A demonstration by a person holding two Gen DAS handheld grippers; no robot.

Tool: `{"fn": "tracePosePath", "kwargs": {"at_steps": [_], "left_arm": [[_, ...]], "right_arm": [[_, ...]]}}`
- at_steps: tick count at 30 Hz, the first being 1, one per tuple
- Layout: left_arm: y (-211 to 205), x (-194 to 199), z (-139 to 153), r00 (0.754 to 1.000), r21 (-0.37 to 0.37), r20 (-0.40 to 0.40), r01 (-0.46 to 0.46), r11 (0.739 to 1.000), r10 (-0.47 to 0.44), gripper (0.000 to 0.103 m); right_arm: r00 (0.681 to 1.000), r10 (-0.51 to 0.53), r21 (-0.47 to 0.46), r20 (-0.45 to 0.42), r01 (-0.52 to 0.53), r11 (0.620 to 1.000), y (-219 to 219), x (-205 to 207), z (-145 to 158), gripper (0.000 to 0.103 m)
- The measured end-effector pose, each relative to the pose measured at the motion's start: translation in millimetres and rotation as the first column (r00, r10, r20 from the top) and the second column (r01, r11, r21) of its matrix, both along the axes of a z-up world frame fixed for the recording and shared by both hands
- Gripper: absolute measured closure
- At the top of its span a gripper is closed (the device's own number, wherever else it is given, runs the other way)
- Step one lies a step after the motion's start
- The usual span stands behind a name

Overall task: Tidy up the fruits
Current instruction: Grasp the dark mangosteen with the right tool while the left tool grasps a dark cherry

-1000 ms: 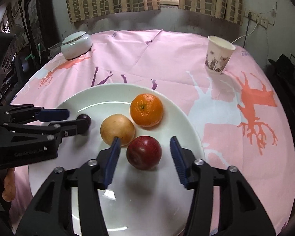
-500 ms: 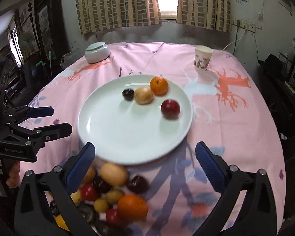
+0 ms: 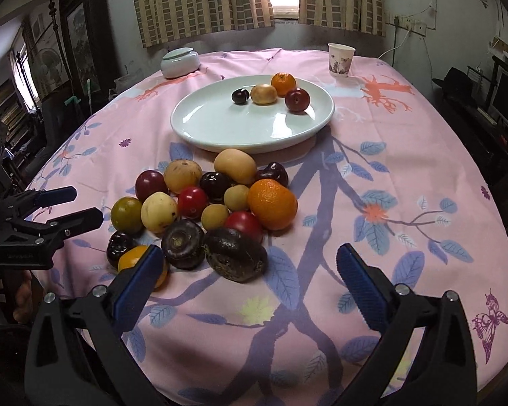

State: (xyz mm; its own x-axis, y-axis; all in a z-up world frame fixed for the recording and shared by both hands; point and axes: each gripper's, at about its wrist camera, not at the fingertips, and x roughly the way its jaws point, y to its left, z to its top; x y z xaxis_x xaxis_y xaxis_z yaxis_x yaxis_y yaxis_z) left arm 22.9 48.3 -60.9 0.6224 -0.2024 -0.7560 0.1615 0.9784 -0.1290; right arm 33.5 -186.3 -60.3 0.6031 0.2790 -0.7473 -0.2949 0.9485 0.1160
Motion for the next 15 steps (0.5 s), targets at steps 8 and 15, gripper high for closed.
{"fn": "tracePosePath", "kwargs": {"at_steps": [8,15], "left_arm": [[-6.6,-5.0,-3.6,0.999,0.003,-0.021,0.033,0.999,-0.033,0.003],[-12.7,-6.5,-5.0,0.998,0.007,-0.033,0.058,0.998,-0.058,0.003]], "right_arm": [[1.0,-0.022,-0.001,0.0,0.022,1.0,-1.2,-0.8,-9.8,0.003],[0.999,0.01,0.017,-0.04,-0.009,1.0,5.7,8.7,-23.4,0.026]]}}
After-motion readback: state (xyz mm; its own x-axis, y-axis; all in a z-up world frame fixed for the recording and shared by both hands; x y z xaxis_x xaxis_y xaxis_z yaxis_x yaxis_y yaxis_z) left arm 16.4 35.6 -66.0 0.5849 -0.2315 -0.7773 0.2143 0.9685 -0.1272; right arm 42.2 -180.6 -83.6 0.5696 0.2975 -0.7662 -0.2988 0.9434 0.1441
